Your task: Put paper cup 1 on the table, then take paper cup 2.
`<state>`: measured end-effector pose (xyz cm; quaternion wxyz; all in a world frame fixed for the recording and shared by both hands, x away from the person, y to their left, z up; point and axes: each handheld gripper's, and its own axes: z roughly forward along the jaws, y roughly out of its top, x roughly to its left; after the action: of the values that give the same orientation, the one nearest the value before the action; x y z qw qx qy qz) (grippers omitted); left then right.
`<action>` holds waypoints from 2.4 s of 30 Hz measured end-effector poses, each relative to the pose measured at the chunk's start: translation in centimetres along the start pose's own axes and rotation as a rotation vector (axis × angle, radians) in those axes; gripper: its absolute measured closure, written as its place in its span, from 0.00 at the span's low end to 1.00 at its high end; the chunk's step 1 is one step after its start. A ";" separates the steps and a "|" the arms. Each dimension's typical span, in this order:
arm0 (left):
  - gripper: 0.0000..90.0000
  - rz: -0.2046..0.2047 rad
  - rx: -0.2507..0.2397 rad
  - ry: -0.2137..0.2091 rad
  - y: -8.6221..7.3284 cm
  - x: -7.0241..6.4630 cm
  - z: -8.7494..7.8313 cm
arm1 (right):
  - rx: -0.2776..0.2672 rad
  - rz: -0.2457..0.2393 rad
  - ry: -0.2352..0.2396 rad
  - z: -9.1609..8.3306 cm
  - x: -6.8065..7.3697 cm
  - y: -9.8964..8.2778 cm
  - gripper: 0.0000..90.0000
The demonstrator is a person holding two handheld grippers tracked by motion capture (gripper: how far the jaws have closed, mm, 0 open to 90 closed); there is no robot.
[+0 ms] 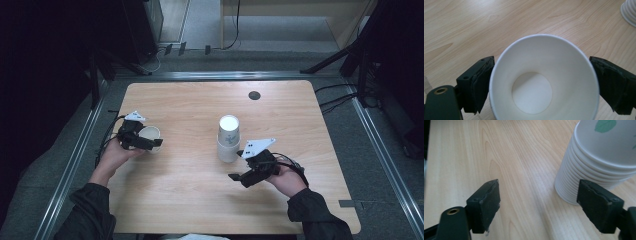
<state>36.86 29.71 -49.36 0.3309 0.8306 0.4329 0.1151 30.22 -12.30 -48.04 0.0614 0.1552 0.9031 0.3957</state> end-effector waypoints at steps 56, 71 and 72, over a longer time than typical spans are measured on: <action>0.10 0.134 -0.040 -0.189 0.8 -13.1 -4.1 | 0.225 -0.063 0.031 -1.4 -7.1 11.6 0.27; 0.14 0.132 -0.022 -0.199 0.0 -13.4 -3.6 | 0.224 -0.050 0.034 -1.9 -7.1 12.3 0.37; 0.14 0.136 -0.015 -0.198 0.0 -13.4 -3.5 | 0.217 -0.048 0.030 -2.3 -7.1 12.5 0.37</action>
<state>27.14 20.62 -45.41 0.3698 0.8628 0.3399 0.0581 39.25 -8.22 -37.41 0.0401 0.1333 0.9449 0.2961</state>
